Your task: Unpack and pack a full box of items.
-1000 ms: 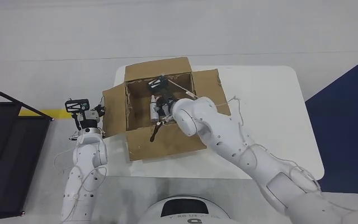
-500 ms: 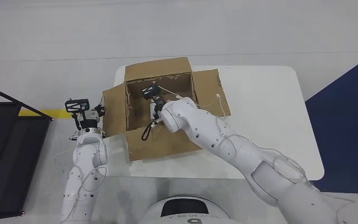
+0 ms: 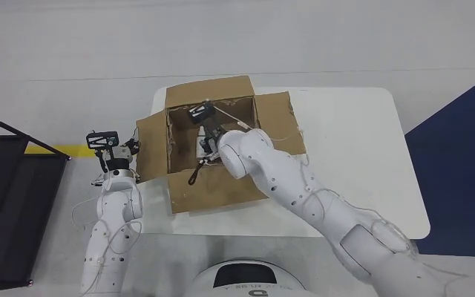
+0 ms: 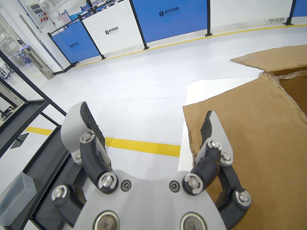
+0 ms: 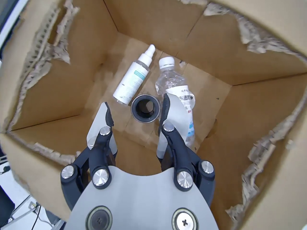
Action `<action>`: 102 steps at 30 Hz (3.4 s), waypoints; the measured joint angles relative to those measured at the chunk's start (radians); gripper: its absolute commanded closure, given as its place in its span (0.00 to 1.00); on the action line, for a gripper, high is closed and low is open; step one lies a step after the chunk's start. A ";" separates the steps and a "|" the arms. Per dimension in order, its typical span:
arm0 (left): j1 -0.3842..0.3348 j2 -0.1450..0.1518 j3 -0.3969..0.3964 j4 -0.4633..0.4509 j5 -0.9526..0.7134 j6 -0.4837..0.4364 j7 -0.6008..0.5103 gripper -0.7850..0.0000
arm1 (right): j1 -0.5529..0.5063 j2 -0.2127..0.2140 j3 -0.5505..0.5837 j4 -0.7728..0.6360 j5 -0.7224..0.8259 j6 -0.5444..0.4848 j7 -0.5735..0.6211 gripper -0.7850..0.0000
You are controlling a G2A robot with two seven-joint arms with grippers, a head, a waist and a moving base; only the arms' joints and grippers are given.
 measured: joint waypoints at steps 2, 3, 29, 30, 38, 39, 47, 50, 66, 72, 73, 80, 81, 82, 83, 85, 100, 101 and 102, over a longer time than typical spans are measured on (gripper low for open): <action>0.000 0.000 0.000 0.000 0.000 0.000 0.000 0.00 | -0.080 0.033 0.083 -0.146 -0.039 -0.018 0.015 0.22; 0.000 0.000 0.000 0.000 0.000 0.000 0.000 0.00 | -0.121 0.048 0.127 -0.211 -0.048 -0.033 0.022 0.22; 0.000 0.000 0.000 0.000 0.000 0.000 0.000 0.00 | -0.475 0.189 0.995 -0.031 0.713 -0.537 0.038 0.45; 0.000 0.000 0.000 0.000 0.000 0.000 0.000 0.00 | -0.459 0.190 0.989 -0.003 0.734 -0.545 0.050 0.50; 0.000 0.000 0.000 0.000 0.000 0.000 0.000 0.00 | -0.395 0.207 1.011 0.108 0.932 -0.640 0.128 0.56; 0.000 0.000 0.000 0.000 0.000 0.000 0.000 0.00 | -0.398 0.210 1.014 0.100 0.954 -0.651 0.139 0.56; 0.000 0.000 0.000 0.000 0.000 0.000 0.000 0.00 | -0.448 0.224 0.989 -0.061 1.083 -0.685 0.213 0.57; 0.000 0.000 0.000 0.000 0.000 0.000 0.000 0.00 | -0.472 0.228 0.965 -0.162 1.069 -0.667 0.202 0.55; 0.000 0.000 0.000 0.000 0.000 0.000 0.000 0.00 | -0.251 0.201 0.484 -0.199 0.702 -0.426 0.100 0.52; 0.013 0.010 -0.042 0.075 0.143 0.067 -0.004 0.00 | -0.218 0.194 0.418 -0.164 0.673 -0.398 0.037 0.51; 0.013 0.010 -0.046 0.087 0.159 0.073 -0.008 0.00 | -0.215 0.193 0.413 -0.162 0.670 -0.396 0.032 0.48; 0.043 0.021 -0.111 0.191 0.193 0.046 -0.003 0.00 | -0.206 0.195 0.394 -0.148 0.660 -0.385 0.002 0.38; 0.045 0.022 -0.115 0.200 0.185 0.036 0.003 0.00 | -0.206 0.195 0.394 -0.146 0.659 -0.384 0.000 0.38; 0.047 0.022 -0.120 0.207 0.179 0.028 0.010 0.00 | -0.206 0.196 0.393 -0.145 0.658 -0.383 -0.001 0.36; 0.047 0.023 -0.123 0.214 0.174 0.015 0.019 0.00 | -0.206 0.197 0.394 -0.144 0.657 -0.382 -0.003 0.36; 0.045 0.024 -0.118 0.218 0.172 -0.013 0.034 0.00 | -0.208 0.199 0.398 -0.143 0.653 -0.376 -0.008 0.35; 0.061 0.029 -0.106 0.079 0.045 -0.248 0.173 0.00 | -0.220 0.208 0.385 -0.152 0.500 -0.210 -0.051 0.12; 0.067 0.030 -0.115 0.061 0.030 -0.257 0.188 0.00 | -0.217 0.207 0.380 -0.148 0.497 -0.205 -0.049 0.10; 0.072 0.031 -0.118 0.047 0.027 -0.264 0.198 0.00 | -0.215 0.207 0.377 -0.146 0.495 -0.202 -0.048 0.08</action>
